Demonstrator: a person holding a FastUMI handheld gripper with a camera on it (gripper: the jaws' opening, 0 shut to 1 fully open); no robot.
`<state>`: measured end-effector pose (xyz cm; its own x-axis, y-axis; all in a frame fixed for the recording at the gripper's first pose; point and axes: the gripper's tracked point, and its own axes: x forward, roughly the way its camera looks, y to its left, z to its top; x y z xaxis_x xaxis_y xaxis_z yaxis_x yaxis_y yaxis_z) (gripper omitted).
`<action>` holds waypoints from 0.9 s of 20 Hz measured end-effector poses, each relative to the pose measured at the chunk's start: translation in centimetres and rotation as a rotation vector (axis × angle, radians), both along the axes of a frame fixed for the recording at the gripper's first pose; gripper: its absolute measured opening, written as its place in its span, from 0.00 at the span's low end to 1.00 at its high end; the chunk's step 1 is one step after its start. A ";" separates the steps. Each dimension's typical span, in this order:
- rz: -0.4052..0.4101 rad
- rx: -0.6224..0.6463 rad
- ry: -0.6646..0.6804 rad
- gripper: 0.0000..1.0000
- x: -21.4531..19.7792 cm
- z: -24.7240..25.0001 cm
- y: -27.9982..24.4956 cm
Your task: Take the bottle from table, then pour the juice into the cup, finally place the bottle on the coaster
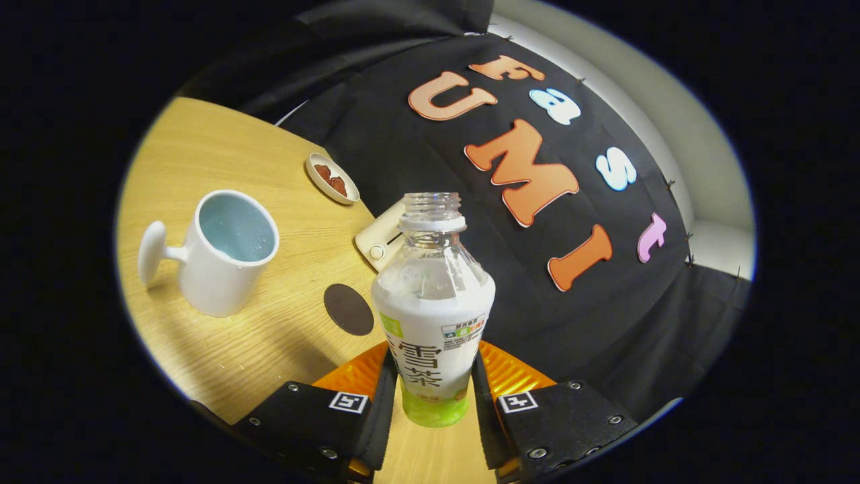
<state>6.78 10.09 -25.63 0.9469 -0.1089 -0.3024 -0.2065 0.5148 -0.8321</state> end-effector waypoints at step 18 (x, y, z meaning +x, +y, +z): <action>0.231 -0.557 -0.150 0.56 1.2 1.0 2.0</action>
